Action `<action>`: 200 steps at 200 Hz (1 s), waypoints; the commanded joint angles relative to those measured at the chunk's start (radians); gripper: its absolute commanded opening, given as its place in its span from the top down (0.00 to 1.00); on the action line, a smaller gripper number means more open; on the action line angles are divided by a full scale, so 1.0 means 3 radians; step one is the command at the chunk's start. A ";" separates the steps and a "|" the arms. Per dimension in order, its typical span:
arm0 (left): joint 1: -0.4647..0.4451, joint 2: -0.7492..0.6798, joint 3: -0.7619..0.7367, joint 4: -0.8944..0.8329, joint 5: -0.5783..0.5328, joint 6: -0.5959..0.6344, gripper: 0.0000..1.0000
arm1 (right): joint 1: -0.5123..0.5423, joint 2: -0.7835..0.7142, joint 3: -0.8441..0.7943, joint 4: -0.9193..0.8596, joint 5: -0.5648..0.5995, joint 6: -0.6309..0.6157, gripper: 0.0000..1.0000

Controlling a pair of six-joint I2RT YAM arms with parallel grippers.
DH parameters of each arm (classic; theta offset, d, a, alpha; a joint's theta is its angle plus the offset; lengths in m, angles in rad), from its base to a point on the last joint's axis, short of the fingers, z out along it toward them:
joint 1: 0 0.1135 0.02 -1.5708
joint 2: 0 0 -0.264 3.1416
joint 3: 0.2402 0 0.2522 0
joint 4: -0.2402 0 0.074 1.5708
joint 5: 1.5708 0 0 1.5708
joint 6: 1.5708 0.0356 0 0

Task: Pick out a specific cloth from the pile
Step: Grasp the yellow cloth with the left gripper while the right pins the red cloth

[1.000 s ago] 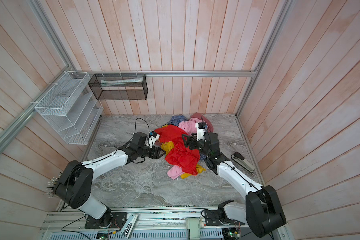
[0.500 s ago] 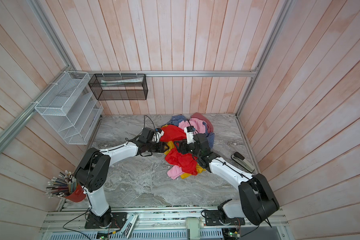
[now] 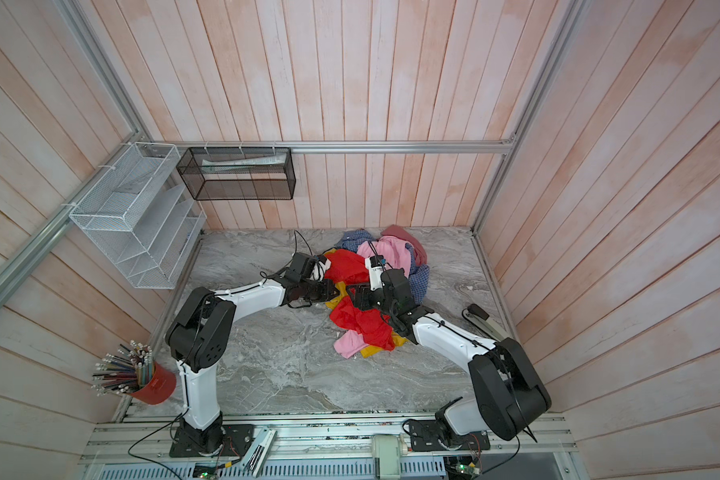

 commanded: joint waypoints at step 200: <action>-0.0219 -0.0639 0.1154 -0.0606 -0.0074 0.0623 1.00 | 0.0019 0.0232 -0.0071 -0.0008 0.0766 0.0554 0.48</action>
